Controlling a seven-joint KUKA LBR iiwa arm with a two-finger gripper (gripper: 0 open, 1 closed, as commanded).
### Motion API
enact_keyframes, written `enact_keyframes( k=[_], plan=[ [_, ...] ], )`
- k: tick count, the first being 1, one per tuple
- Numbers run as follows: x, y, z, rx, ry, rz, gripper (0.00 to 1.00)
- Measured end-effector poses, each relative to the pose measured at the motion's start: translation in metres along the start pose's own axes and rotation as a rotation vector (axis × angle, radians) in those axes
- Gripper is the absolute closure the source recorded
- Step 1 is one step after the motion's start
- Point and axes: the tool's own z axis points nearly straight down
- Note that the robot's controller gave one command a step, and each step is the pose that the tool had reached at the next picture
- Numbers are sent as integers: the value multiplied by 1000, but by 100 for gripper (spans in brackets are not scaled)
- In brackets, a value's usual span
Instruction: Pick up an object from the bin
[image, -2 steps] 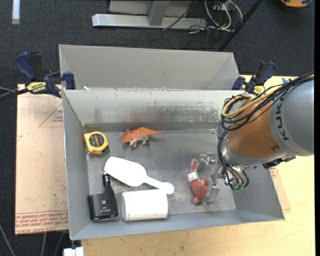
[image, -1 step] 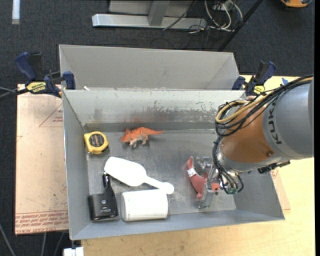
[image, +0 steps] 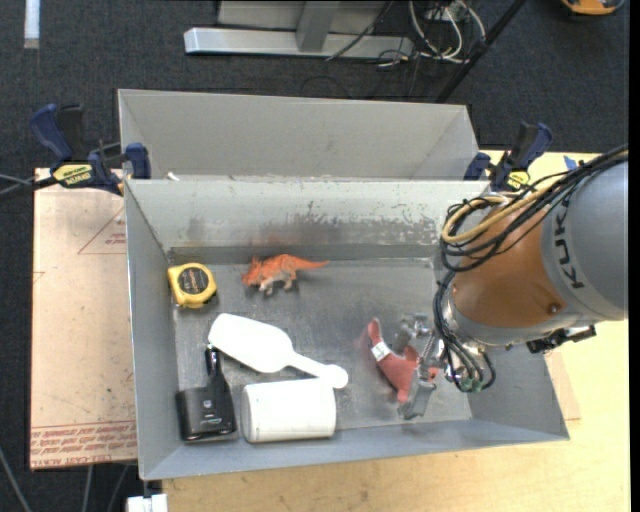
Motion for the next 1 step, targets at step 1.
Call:
enact_keyframes(
  k=[1],
  plan=[
    [-21,-5,41,1,2,-56,0]
  ],
)
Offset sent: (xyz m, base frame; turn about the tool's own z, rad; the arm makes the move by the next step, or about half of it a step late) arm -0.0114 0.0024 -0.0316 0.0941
